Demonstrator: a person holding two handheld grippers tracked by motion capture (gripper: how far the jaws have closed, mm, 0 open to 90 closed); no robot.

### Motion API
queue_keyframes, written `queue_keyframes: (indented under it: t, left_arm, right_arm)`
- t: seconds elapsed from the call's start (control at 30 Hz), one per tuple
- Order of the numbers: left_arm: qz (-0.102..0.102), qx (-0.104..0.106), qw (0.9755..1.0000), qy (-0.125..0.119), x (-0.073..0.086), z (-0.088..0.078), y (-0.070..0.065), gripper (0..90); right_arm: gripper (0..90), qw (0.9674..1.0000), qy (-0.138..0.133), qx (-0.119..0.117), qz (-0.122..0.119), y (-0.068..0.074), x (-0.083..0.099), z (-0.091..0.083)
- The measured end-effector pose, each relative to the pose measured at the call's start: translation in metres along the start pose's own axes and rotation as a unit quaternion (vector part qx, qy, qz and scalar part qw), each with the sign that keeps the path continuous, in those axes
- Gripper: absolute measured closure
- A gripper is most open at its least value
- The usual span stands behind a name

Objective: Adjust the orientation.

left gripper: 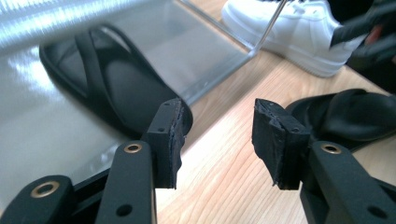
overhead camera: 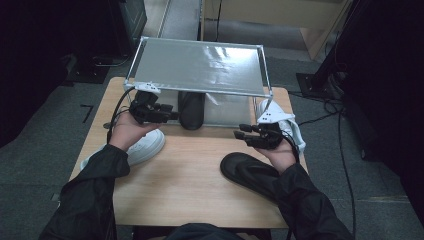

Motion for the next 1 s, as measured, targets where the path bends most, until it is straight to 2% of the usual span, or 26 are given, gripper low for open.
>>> queue_keyframes:
  t: [0.13, 0.2, 0.23, 0.3, 0.33, 0.37, 0.43, 0.5, 0.57, 0.63, 0.67, 0.73, 0.77, 0.83, 0.9, 1.0]
  left_arm:
    - [0.020, 0.002, 0.9998, -0.006, -0.016, -0.008, 0.003, 56.7]
    - [0.023, 0.003, 0.9997, -0.007, -0.020, -0.010, 0.004, 58.3]
    - [0.030, 0.002, 0.9995, -0.009, -0.029, -0.013, 0.008, 59.0]
    - [0.033, 0.003, 0.9994, -0.010, -0.034, -0.015, 0.010, 59.9]
    - [0.040, 0.003, 0.9991, -0.015, -0.041, -0.016, 0.013, 61.0]
    - [0.040, 0.003, 0.9991, -0.015, -0.041, -0.016, 0.013, 61.7]
    - [0.058, 0.013, 0.9981, -0.015, -0.055, -0.016, 0.023, 64.1]
    - [0.065, 0.025, 0.9974, -0.018, -0.061, -0.015, 0.031, 65.4]
    - [0.068, 0.025, 0.9972, -0.020, -0.067, -0.012, 0.039, 65.9]
    - [0.071, 0.022, 0.9970, -0.020, -0.069, -0.011, 0.043, 65.6]
    - [0.084, 0.008, 0.9963, -0.015, -0.072, -0.006, 0.050, 64.9]
    - [0.085, 0.005, 0.9963, -0.013, -0.073, -0.003, 0.053, 64.6]
    - [0.079, 0.012, 0.9967, -0.014, -0.074, 0.001, 0.059, 66.3]
    - [0.079, 0.015, 0.9967, -0.011, -0.073, 0.004, 0.061, 66.4]
    - [0.083, 0.009, 0.9965, 0.001, -0.071, 0.011, 0.067, 66.8]
    - [0.086, 0.008, 0.9963, 0.005, -0.071, 0.015, 0.068, 66.7]
  right_arm:
    - [59.9, 0.9999, 0.006, -0.002, 0.013, 0.003, 0.020, -0.009]
    - [59.9, 0.9999, 0.007, -0.002, 0.013, 0.004, 0.024, -0.011]
    - [60.1, 0.9998, 0.010, -0.005, 0.014, 0.005, 0.033, -0.016]
    - [60.5, 0.9998, 0.009, -0.008, 0.013, 0.007, 0.039, -0.020]
    - [60.5, 0.9998, 0.013, -0.009, 0.012, 0.008, 0.042, -0.022]
    - [60.5, 0.9998, 0.013, -0.009, 0.012, 0.008, 0.042, -0.022]
    - [61.2, 0.9997, 0.011, -0.014, 0.016, 0.011, 0.050, -0.028]
    - [61.2, 0.9997, 0.014, -0.013, 0.018, 0.012, 0.056, -0.031]
    - [61.2, 0.9995, 0.014, -0.017, 0.023, 0.014, 0.061, -0.035]
    - [61.1, 0.9995, 0.012, -0.016, 0.023, 0.015, 0.063, -0.037]
    - [60.6, 0.9995, 0.017, -0.016, 0.022, 0.019, 0.068, -0.041]
    - [60.6, 0.9995, 0.020, -0.016, 0.019, 0.019, 0.070, -0.042]
    - [60.6, 0.9993, 0.021, -0.019, 0.023, 0.023, 0.076, -0.046]
    - [60.6, 0.9993, 0.024, -0.017, 0.024, 0.023, 0.079, -0.048]
    - [61.1, 0.9993, 0.027, -0.013, 0.024, 0.025, 0.087, -0.054]
    - [61.2, 0.9993, 0.031, -0.010, 0.020, 0.025, 0.092, -0.058]
Point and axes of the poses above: each handheld gripper's, and its own axes: z roughly forward along the jaws, x roughly out of its underside, y roughly to its left, the point moved 4 cm from there along z, roughly forward along the jaws, and after that the axes turned 2 degrees about -x, right-handed, at the moved point
